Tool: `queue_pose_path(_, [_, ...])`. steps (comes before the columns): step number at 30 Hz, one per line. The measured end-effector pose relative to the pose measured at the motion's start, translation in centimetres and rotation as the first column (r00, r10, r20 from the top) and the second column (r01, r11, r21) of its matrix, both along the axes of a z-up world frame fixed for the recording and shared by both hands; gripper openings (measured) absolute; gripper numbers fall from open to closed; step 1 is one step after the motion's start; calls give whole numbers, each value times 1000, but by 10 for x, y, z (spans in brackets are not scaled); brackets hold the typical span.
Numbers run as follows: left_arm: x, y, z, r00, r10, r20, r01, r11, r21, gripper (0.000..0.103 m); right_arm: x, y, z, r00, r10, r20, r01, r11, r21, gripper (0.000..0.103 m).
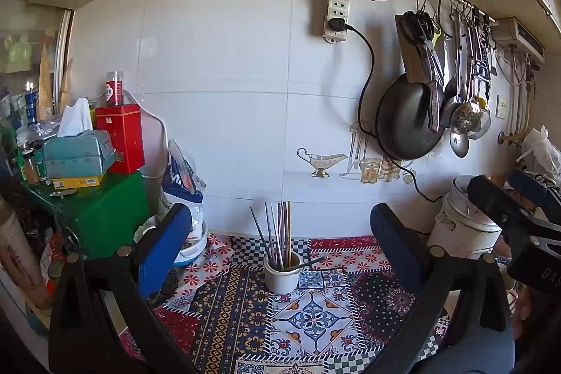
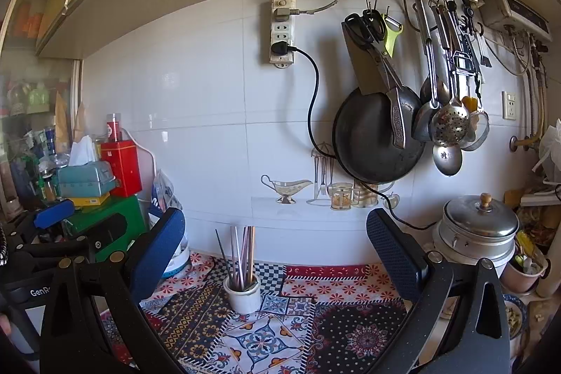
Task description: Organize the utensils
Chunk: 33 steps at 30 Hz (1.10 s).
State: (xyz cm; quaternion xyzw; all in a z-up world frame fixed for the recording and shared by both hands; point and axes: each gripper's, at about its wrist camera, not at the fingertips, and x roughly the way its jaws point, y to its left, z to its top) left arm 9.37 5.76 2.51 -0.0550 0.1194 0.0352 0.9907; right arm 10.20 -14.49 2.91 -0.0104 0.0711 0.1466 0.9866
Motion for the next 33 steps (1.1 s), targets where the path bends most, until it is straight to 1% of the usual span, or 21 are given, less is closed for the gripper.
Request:
queue_pose_path(8, [1, 3, 0, 1000, -2, -2, 2, 1000, -10, 102, 2, 1, -1, 1000, 2, -6, -2, 1000, -3, 103])
queue_pose_path(14, [3, 6, 0, 1000, -23, -12, 22, 999, -39, 102, 2, 1, -2, 1000, 1, -8, -1, 1000, -7, 103])
queue_pose_path(22, [4, 7, -1, 1000, -26, -14, 26, 998, -57, 102, 2, -2, -1, 1000, -6, -11, 6, 1000, 0, 103])
queue_pose_path(28, [4, 3, -2, 999, -45, -9, 44, 998, -37, 102, 4, -4, 0, 1000, -8, -14, 8, 1000, 5, 103])
queue_pose_path(33, [6, 2, -2, 999, -39, -9, 39, 999, -33, 102, 7, -4, -1, 1000, -4, -20, 4, 1000, 7, 103])
